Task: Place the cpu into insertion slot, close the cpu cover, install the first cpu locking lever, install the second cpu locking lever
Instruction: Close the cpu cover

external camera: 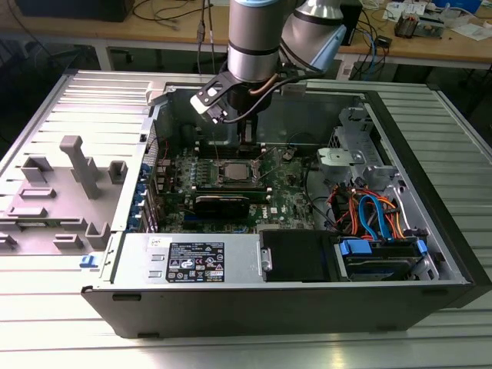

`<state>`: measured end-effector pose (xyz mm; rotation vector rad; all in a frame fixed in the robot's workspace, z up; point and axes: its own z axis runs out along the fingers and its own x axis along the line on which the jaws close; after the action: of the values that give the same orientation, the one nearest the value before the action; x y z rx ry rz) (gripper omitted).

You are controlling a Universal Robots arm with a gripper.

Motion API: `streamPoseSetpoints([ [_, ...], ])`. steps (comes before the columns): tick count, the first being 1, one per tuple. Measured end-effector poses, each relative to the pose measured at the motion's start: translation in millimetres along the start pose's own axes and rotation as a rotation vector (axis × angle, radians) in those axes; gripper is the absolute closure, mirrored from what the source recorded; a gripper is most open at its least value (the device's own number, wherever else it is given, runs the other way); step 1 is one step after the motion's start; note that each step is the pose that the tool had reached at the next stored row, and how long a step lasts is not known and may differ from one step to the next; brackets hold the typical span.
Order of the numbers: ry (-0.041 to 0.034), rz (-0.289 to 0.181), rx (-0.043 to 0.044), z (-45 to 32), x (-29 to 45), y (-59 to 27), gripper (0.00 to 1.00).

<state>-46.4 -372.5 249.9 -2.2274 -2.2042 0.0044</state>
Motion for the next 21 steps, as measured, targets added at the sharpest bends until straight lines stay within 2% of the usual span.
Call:
streamPoseSetpoints([
  [5,0.0001,0.000,-0.0001,0.0,0.1,9.0,0.89],
  [8,-0.0005,0.000,0.0000,-0.8,0.2,10.0,0.89],
  [12,-0.0004,0.000,-0.0001,-6.0,0.2,9.9,0.89],
  [13,-0.0005,-0.001,0.0000,-10.0,0.2,10.9,0.89],
  [16,-0.0006,-0.011,-0.0004,-10.4,0.3,14.0,0.89],
  [21,-0.0005,-0.011,-0.0006,-15.9,0.3,15.3,0.89],
])
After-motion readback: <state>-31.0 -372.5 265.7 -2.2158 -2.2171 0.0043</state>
